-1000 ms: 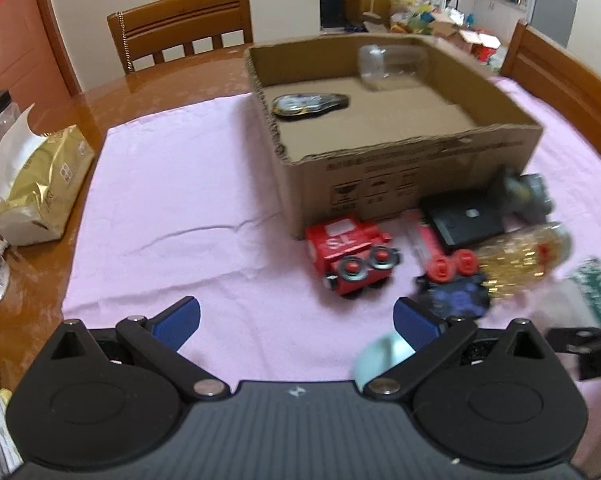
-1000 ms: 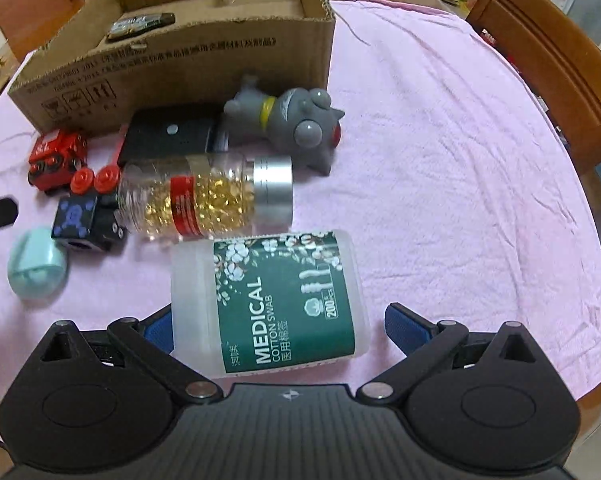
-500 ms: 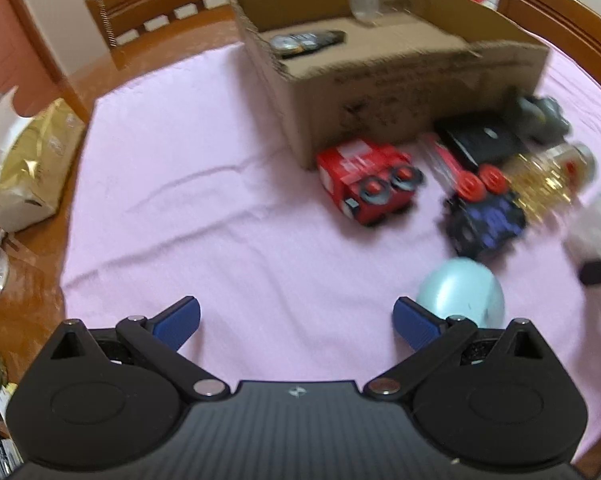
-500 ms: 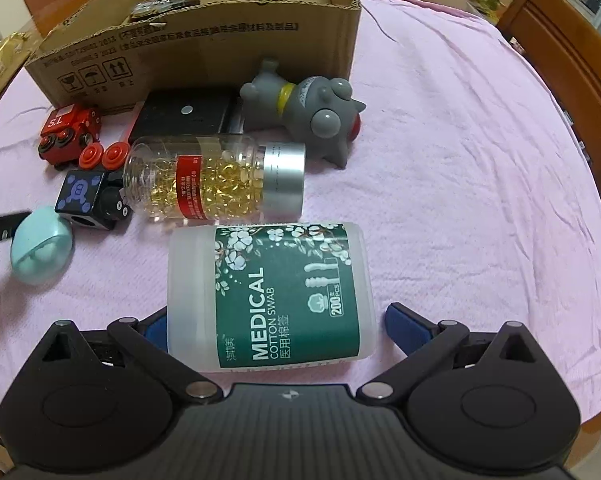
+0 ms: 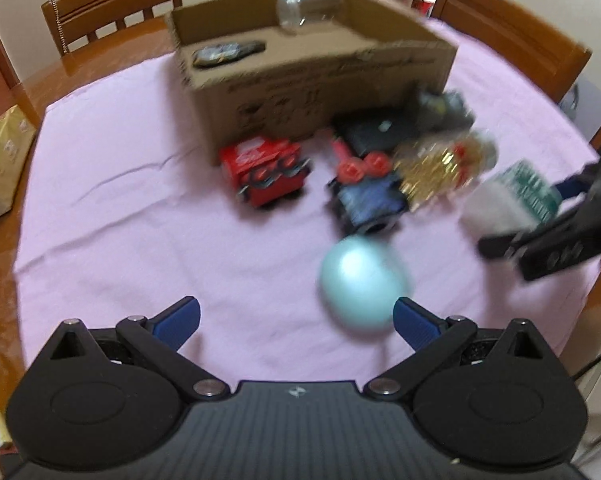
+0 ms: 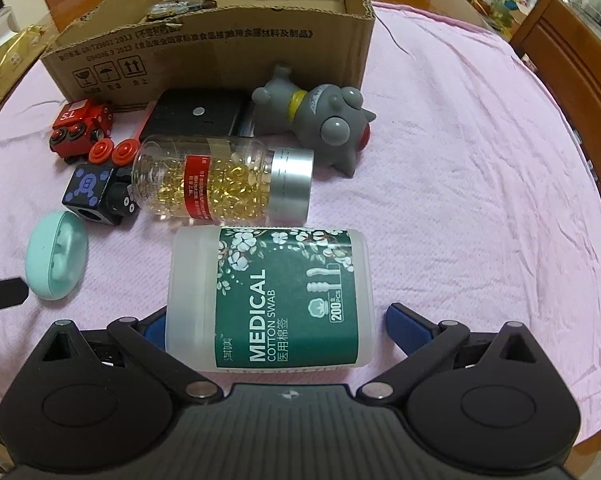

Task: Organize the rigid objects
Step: 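Grasp the teal egg-shaped case with the left tool while the right tool grasps the MEDICAL bottle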

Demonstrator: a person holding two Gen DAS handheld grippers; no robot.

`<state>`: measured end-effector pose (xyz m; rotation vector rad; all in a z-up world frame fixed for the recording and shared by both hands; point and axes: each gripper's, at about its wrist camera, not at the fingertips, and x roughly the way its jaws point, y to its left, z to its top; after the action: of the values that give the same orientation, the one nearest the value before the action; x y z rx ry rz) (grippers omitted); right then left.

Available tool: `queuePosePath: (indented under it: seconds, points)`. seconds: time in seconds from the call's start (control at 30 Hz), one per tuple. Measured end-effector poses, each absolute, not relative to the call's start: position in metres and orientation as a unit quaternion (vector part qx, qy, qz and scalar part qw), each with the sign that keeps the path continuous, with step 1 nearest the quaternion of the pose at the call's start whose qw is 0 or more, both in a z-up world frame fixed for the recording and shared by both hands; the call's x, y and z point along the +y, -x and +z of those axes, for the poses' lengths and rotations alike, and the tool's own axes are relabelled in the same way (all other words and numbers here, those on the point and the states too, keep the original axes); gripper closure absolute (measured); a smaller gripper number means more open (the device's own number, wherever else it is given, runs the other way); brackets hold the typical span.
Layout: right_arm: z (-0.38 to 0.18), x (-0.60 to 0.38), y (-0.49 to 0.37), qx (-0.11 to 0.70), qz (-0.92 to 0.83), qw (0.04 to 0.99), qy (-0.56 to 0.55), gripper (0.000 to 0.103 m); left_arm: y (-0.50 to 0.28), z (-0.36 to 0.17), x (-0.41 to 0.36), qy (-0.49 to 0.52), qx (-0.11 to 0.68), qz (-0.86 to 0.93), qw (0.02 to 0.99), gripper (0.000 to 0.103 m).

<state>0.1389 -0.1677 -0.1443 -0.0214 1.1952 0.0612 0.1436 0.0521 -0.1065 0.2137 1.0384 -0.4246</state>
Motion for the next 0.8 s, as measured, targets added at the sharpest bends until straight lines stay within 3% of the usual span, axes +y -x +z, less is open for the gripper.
queuePosePath:
  seconds: [0.6, 0.8]
  points:
    - [-0.143, -0.172, -0.134, 0.556, 0.067, 0.828, 0.034, 0.000, -0.147, -0.131, 0.025, -0.076, 0.506, -0.112, 0.852, 0.003]
    - [-0.142, -0.173, -0.135, 0.555, 0.092, 0.825, 0.050, 0.000, -0.142, -0.124, 0.017, -0.063, 0.512, -0.096, 0.851, 0.025]
